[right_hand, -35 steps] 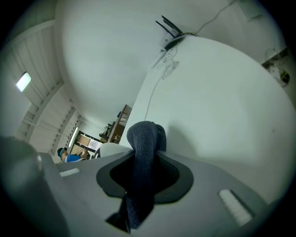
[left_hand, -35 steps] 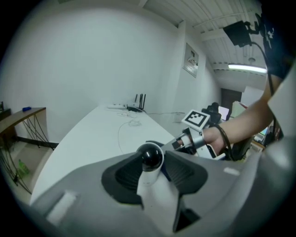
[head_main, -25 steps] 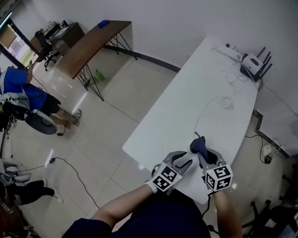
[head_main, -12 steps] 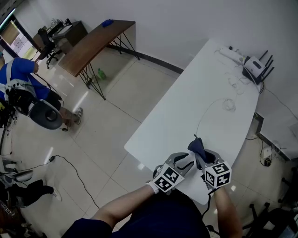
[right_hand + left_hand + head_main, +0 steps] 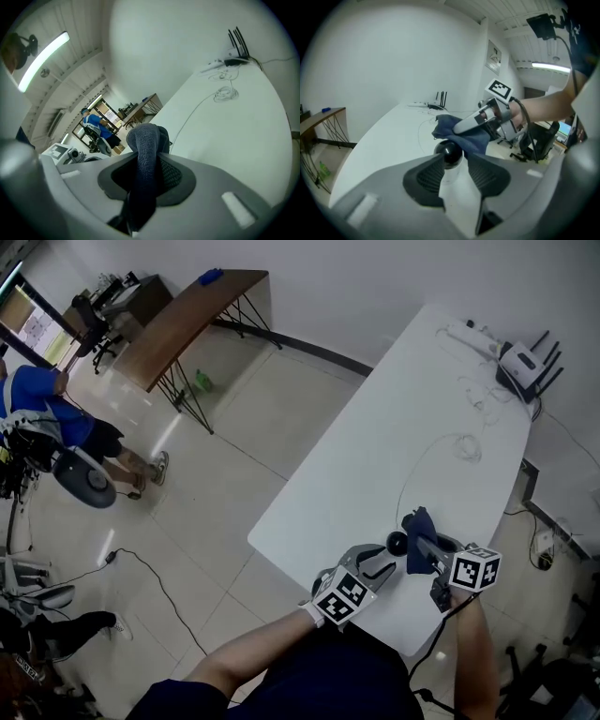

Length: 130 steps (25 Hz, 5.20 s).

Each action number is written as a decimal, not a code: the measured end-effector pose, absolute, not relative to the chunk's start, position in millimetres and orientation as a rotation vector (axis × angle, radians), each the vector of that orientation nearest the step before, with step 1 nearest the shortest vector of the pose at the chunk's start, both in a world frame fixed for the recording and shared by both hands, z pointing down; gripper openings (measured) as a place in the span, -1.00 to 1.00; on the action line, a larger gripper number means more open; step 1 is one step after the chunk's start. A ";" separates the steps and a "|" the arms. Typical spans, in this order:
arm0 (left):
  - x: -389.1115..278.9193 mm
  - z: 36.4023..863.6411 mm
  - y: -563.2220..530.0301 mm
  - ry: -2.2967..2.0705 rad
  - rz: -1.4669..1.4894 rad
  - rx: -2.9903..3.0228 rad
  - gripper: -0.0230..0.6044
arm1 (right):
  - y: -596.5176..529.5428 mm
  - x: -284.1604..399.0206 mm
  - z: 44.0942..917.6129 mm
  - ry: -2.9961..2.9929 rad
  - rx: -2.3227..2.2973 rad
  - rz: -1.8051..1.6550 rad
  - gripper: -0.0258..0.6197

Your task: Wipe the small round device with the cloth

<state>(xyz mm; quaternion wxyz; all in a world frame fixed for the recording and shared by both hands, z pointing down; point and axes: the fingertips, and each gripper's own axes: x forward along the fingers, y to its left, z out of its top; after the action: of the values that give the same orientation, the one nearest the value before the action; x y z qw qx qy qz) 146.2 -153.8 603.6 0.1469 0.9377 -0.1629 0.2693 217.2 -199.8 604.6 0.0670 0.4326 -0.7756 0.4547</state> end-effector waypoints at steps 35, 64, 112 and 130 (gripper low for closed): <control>137.4 599.1 -135.6 -0.497 0.805 2.706 -0.42 | -174.7 172.9 592.1 -2.241 0.746 0.519 -0.64; 135.2 606.3 -140.5 -0.509 0.757 2.568 -0.42 | -194.8 235.0 692.8 -2.046 1.186 1.170 -0.64; 100.9 615.3 -112.8 -0.572 0.739 2.495 -0.43 | -129.0 137.8 691.7 -1.973 0.758 0.071 -0.63; 73.2 602.5 -91.0 -0.607 0.693 2.514 -0.43 | -170.6 182.3 581.6 -2.265 1.613 0.802 -0.64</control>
<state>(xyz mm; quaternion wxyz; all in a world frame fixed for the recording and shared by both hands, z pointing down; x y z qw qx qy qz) 73.2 -91.0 602.5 0.2300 0.9139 -0.2205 0.2517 182.3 -170.6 581.6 0.1233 0.5530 -0.7767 0.2751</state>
